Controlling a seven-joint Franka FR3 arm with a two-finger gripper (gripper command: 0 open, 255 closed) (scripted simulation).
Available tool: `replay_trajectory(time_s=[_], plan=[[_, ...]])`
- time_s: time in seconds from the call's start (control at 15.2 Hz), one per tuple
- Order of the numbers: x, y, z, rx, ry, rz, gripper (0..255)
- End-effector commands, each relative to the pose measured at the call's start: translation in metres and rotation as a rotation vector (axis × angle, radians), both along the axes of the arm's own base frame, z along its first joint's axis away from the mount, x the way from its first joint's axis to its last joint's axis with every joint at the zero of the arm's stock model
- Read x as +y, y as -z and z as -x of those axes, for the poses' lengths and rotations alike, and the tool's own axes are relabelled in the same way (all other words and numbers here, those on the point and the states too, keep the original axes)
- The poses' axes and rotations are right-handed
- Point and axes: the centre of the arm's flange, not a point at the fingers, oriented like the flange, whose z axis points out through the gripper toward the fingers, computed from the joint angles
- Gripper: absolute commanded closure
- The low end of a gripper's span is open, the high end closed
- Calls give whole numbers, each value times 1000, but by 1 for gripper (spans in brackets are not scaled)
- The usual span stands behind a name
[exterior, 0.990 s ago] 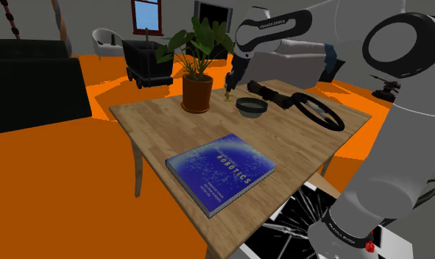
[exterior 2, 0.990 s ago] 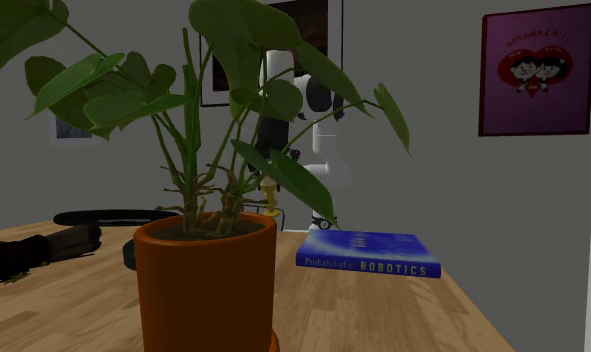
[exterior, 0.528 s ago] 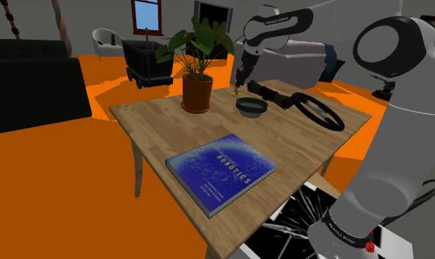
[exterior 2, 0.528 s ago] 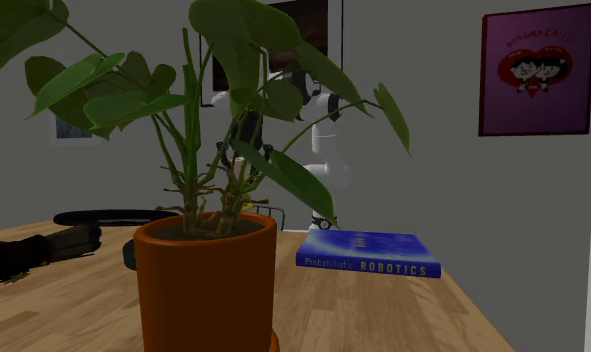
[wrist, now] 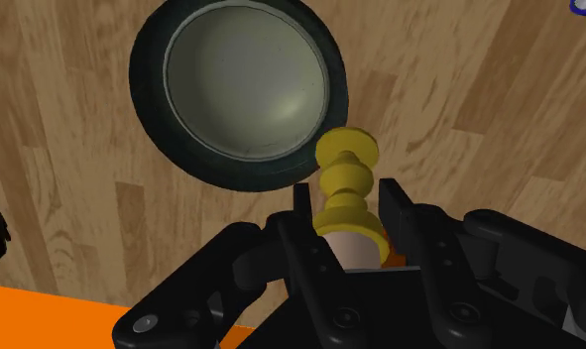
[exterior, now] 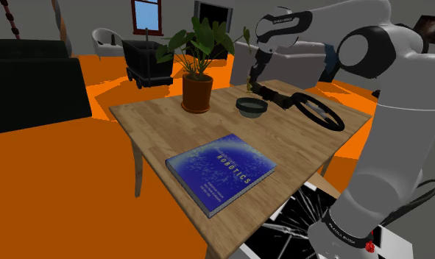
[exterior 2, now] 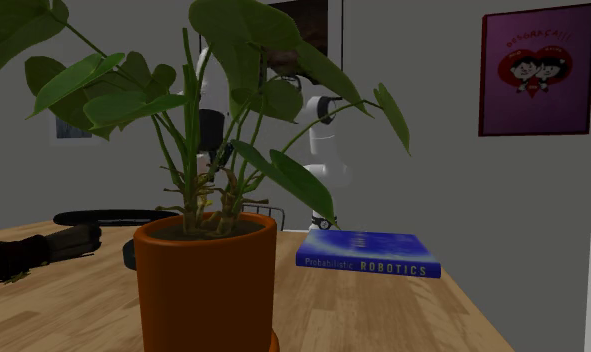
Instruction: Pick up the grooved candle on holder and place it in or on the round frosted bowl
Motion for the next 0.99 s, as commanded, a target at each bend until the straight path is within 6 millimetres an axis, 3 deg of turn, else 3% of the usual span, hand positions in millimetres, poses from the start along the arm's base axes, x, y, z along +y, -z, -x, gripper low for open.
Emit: replay_trajectory(time_s=[0.0, 0.33, 0.92], plan=[[-25, 0, 2, 0, -2, 0, 255], [-85, -4, 8, 0, -2, 0, 255], [-85, 44, 8, 0, -2, 0, 255]])
